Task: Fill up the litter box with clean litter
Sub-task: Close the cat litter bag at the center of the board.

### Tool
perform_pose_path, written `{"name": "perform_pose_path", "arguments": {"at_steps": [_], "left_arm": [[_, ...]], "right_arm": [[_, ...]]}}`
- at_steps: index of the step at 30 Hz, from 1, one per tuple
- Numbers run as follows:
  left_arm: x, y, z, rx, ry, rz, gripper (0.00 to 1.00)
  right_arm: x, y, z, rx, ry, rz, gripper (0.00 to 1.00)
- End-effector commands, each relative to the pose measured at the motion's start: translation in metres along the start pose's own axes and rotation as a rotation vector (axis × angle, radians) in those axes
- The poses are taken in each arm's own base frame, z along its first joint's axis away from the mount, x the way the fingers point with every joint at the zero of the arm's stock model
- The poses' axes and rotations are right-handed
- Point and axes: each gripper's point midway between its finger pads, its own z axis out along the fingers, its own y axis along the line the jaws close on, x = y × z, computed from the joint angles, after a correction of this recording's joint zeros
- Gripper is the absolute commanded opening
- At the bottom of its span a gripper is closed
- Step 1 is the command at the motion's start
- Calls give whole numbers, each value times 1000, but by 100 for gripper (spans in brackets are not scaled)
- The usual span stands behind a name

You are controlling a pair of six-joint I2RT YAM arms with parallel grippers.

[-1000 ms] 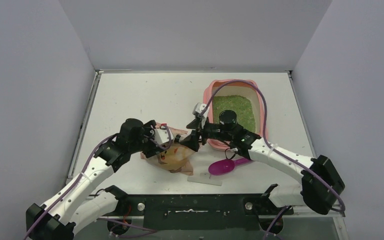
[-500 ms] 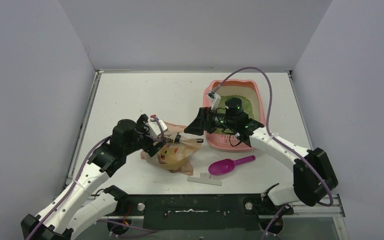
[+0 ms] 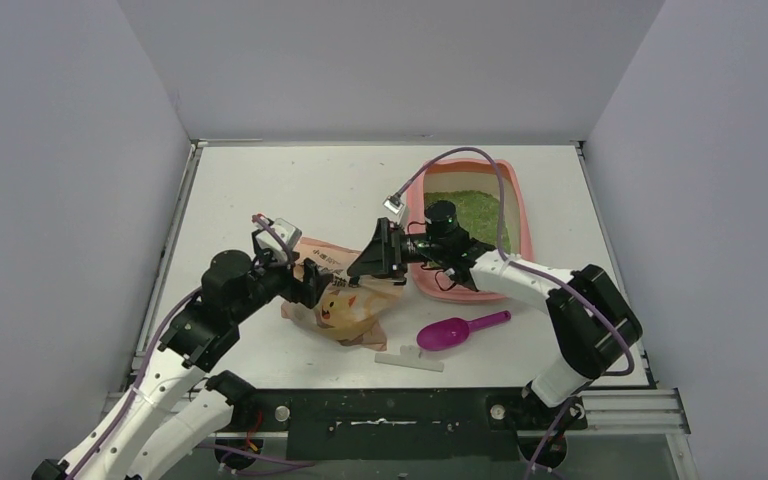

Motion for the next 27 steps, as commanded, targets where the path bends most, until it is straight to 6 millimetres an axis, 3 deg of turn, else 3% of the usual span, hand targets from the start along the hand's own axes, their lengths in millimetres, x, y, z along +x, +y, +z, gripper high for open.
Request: {"name": "perform_pose_path", "arguments": {"at_steps": [1, 5, 9, 11, 13, 15, 20, 23, 27], "left_arm": [[-12, -3, 0, 3, -57, -79, 84], [-8, -6, 2, 17, -39, -105, 84], [-5, -8, 3, 23, -32, -119, 84], [-5, -9, 2, 26, -33, -122, 84], [-6, -9, 0, 27, -37, -122, 84], [-6, -10, -2, 29, -43, -121, 84], [-6, -14, -6, 49, -42, -121, 84], [-5, -18, -7, 70, -33, -121, 84], [-4, -22, -5, 97, -20, -123, 84]], "right_arm": [[-12, 61, 1, -162, -1, -75, 79], [-12, 77, -3, -185, -1, -64, 61], [-12, 88, -12, -172, -8, -99, 58], [-15, 75, -19, -74, -19, -134, 59], [-19, 49, -31, 120, -34, -186, 67], [-22, 21, -50, 352, -41, -238, 82], [-22, -12, -76, 500, -55, -203, 96], [-3, -13, -64, 412, 12, -128, 99], [12, 11, -40, 217, 55, -88, 100]]}}
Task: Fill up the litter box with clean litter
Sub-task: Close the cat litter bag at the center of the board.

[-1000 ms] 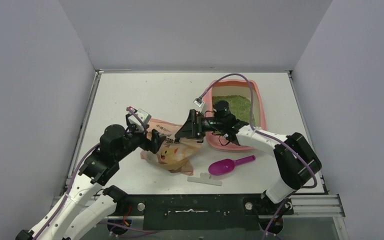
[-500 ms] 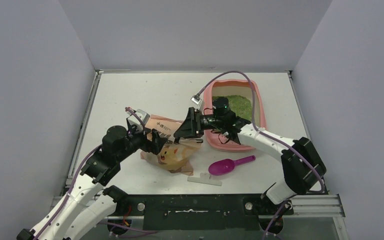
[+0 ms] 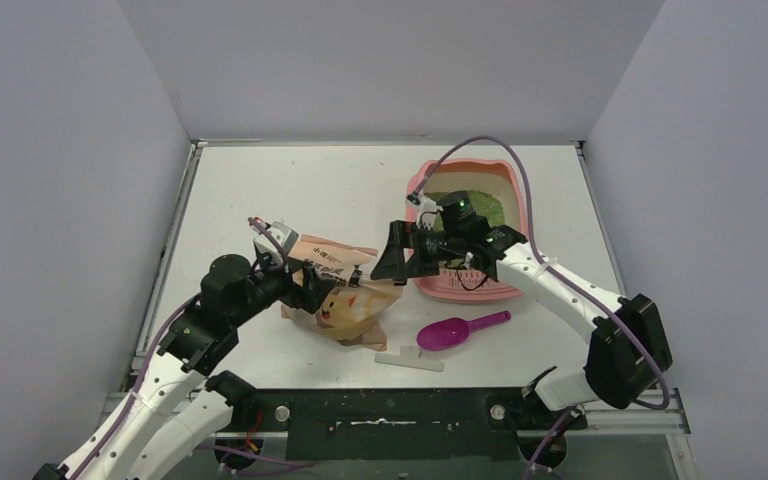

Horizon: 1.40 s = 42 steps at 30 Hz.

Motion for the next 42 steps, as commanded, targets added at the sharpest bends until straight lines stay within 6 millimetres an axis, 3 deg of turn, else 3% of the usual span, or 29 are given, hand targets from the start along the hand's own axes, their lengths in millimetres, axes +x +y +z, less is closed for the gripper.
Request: {"name": "perform_pose_path", "arguments": {"at_steps": [1, 6, 10, 16, 22, 25, 29, 32, 37, 42], "left_arm": [[-12, -13, 0, 62, -27, 0, 84], [-11, -17, 5, 85, -6, -3, 84], [-12, -18, 6, 87, -1, 1, 84], [-10, -16, 7, 82, -1, 4, 84], [-7, -15, 8, 78, -1, 1, 84], [-7, -16, 8, 82, 1, 2, 84], [-7, -18, 7, 94, 4, 12, 84], [-5, -17, 9, 96, 14, 30, 84], [-6, -12, 11, 67, 14, 36, 83], [-8, -12, 14, 66, 7, 26, 83]], "right_arm": [[19, 37, 13, -199, 82, 26, 100], [22, 75, 25, -365, 134, 56, 98], [5, 98, 23, -464, 94, 56, 93], [-3, 111, 17, -503, 69, 55, 82], [6, 92, 20, -398, 86, 55, 76], [0, 66, 10, -215, 29, -51, 88], [-14, 34, -9, -25, -23, -120, 96], [-3, 30, -13, -16, 25, -172, 100], [29, 21, 0, -44, 145, -155, 100], [33, 43, 25, -169, 181, -122, 98]]}}
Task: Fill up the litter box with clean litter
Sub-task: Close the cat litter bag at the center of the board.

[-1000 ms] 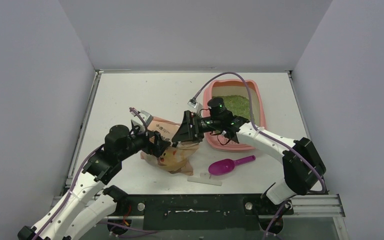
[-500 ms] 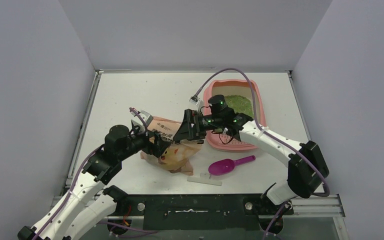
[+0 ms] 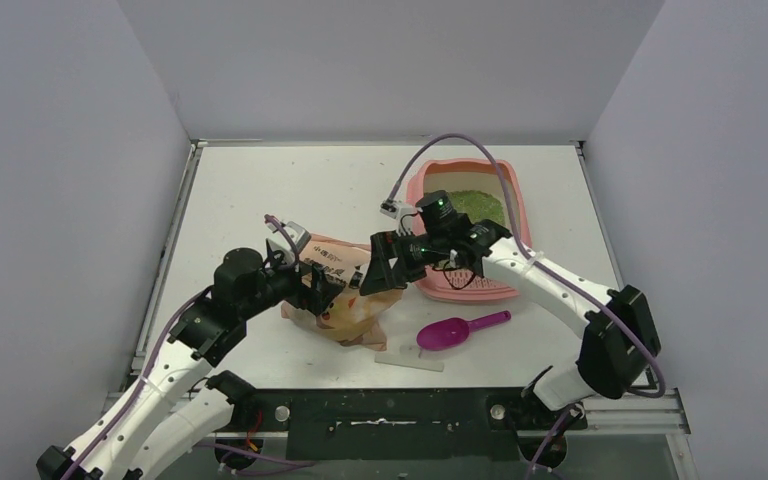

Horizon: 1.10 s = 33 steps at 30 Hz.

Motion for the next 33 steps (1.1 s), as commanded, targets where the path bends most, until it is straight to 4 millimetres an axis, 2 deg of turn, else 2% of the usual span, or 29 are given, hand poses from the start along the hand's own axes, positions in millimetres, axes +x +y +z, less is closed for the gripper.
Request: {"name": "perform_pose_path", "arguments": {"at_steps": [1, 5, 7, 8, 11, 14, 15, 21, 23, 25, 28, 30, 32, 33], "left_arm": [[-27, -6, -2, 13, -85, 23, 83], [-26, -3, -5, -4, -85, 15, 83], [-24, -1, -8, -21, -89, 14, 83], [-24, 1, -10, -32, -93, 14, 83], [-21, 6, -14, -58, -107, 12, 83], [-20, 8, -17, -70, -122, 4, 83], [-19, 8, -17, -72, -124, 3, 83], [-19, 7, -18, -67, -128, -12, 83], [-21, 2, -16, -38, -145, -22, 83], [-22, -4, -12, 5, -165, -22, 83], [-20, -9, -6, 44, -162, -12, 83], [-20, -13, -2, 71, -163, 9, 83], [-20, -13, 0, 75, -162, 29, 82], [-20, -11, 1, 69, -159, 40, 82]], "right_arm": [[-6, 19, 21, -127, 10, -3, 95], [-15, 27, 33, -207, 15, 72, 70], [-20, 34, 35, -259, 1, 99, 54], [-22, 38, 35, -281, -6, 115, 51], [-26, 44, 32, -308, -33, 120, 21], [-30, 49, 26, -308, -56, 112, 3], [-31, 51, 24, -312, -62, 106, 0], [-44, 69, 6, -354, -142, 24, 0], [-52, 66, 1, -346, -184, 39, 0], [-57, 50, 2, -305, -203, 100, 0], [-52, 6, 11, -155, -195, 196, 7], [-45, -15, 18, -65, -164, 204, 19], [-43, -25, 18, -3, -143, 178, 28], [-44, -29, 16, 25, -146, 160, 38]]}}
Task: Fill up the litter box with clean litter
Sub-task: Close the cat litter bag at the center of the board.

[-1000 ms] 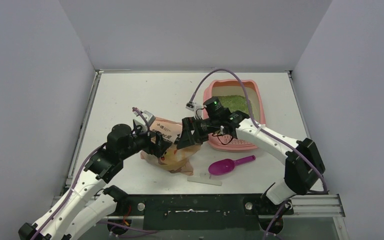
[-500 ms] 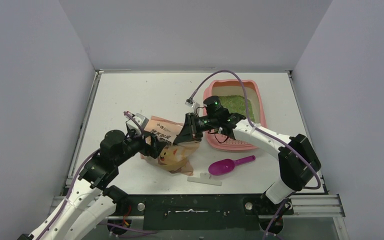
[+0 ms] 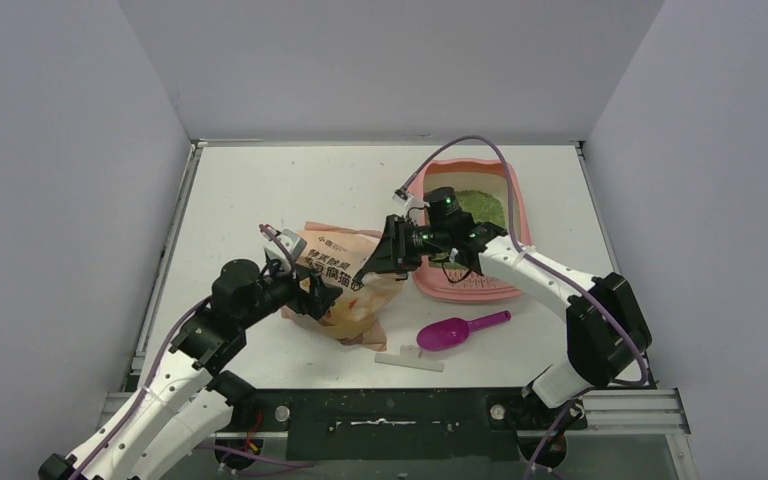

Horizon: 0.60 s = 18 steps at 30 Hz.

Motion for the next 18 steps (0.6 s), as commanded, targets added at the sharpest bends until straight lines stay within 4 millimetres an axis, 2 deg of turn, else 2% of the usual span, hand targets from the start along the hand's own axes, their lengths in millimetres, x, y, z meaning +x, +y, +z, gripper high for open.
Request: {"name": "perform_pose_path", "arguments": {"at_steps": [1, 3, 5, 8, 9, 12, 14, 16, 18], "left_arm": [[-25, -11, 4, 57, -91, 70, 82], [-25, -1, 5, 8, -93, 81, 82], [-26, 12, 3, -72, -90, 72, 83], [-32, 25, 1, -144, -88, 78, 89], [-35, 30, 0, -168, -84, 76, 90], [-41, 43, -2, -221, -40, 68, 97], [-45, 61, -7, -286, -18, 25, 97], [-55, 72, -10, -285, -51, -33, 97], [-68, 81, -13, -249, -110, -104, 97]], "right_arm": [[-18, -14, -9, 146, -50, -106, 42], [-24, -17, -17, 213, -64, -163, 52], [-25, -16, -26, 247, -71, -210, 67], [-24, -3, -38, 190, -106, -258, 89], [-23, 2, -41, 164, -119, -268, 92], [-15, 2, -47, 124, -140, -269, 100], [-6, -2, -48, 107, -129, -264, 100], [4, -5, -48, 86, -122, -265, 100], [7, 1, -50, 42, -145, -276, 100]]}}
